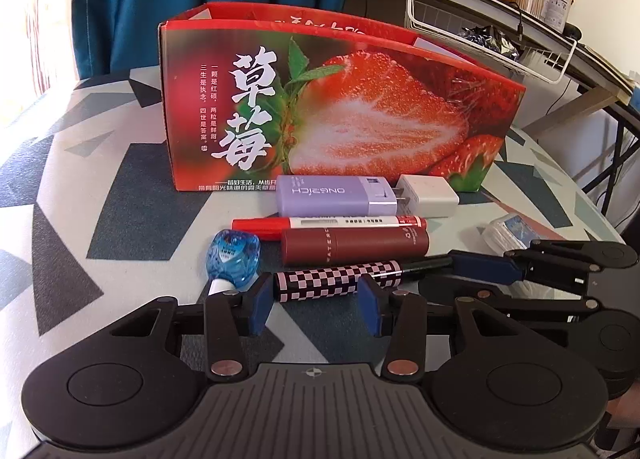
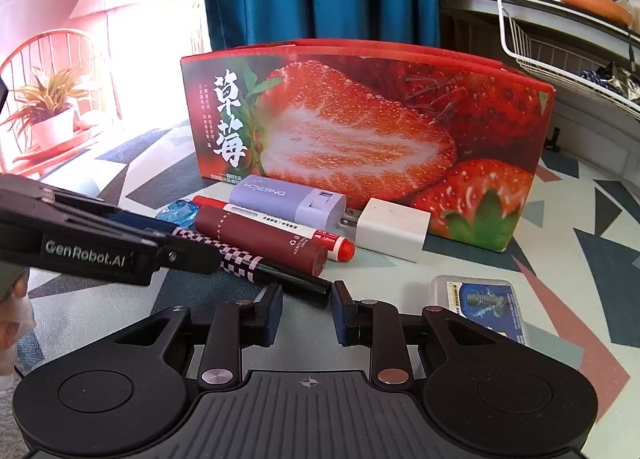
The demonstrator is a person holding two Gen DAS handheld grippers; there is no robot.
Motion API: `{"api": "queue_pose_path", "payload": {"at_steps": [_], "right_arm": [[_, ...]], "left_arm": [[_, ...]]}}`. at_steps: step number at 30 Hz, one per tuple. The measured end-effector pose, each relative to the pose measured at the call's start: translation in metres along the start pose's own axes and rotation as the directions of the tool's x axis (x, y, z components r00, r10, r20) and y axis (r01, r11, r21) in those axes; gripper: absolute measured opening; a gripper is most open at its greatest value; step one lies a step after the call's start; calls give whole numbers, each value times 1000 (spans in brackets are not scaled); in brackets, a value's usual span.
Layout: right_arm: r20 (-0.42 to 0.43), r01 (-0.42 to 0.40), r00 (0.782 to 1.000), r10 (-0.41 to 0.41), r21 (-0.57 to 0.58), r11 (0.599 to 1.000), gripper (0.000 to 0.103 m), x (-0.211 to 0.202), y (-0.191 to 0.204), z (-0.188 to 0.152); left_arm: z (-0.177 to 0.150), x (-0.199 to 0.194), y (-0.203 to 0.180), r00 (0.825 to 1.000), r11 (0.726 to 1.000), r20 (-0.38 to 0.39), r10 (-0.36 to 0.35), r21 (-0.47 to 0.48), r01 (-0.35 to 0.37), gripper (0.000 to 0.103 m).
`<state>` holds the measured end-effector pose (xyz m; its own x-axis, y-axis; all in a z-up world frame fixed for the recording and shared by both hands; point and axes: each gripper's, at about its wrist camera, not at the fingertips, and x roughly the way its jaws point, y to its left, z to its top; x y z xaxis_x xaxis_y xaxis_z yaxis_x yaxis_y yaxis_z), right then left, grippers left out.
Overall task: Organize rigid objects
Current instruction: 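Lower the left gripper onto the checkered lipstick and grasp it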
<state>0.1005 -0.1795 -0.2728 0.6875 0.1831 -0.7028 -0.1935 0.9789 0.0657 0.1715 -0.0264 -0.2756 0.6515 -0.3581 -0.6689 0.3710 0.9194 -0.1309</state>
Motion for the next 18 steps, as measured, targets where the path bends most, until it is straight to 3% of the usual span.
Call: {"api": "queue_pose_path", "payload": {"at_steps": [18], "right_arm": [[97,19,995,-19,3,1000,25,-33,3,13]], "left_arm": [[9,-39,-14,996,1000,93,5,20,-7,48]]}}
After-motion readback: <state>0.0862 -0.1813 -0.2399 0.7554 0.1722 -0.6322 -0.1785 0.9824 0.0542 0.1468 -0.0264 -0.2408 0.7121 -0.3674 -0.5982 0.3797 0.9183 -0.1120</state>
